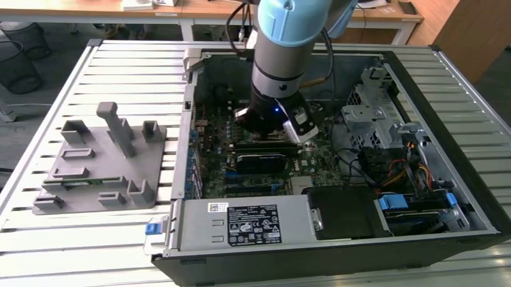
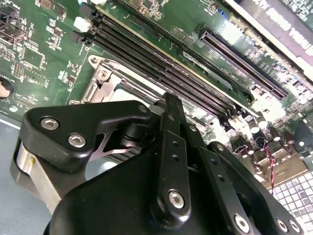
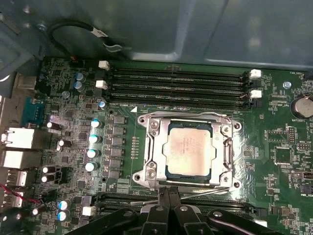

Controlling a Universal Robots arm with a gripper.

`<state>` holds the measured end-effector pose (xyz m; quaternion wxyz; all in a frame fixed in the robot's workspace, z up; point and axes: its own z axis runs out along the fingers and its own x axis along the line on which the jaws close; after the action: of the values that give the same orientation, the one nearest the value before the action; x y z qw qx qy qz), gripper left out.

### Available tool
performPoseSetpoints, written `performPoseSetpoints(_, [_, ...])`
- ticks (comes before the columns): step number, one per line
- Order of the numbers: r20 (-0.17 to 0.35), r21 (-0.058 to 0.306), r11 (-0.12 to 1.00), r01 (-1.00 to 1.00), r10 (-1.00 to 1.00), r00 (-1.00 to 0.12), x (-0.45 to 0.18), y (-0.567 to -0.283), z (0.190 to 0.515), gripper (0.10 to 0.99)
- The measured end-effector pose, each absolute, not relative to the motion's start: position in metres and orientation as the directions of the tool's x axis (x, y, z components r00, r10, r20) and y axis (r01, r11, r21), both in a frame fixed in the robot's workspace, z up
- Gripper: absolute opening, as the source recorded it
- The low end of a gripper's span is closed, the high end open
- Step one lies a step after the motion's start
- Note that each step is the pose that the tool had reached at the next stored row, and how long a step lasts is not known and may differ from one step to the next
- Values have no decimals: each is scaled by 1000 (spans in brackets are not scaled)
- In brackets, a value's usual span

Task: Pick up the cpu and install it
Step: 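Install the second cpu locking lever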

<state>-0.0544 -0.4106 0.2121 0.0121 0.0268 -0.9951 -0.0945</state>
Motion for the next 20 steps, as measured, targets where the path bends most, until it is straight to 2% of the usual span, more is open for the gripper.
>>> performPoseSetpoints(20, [17, 226, 973, -51, -56, -998, -62, -419, 205, 106])
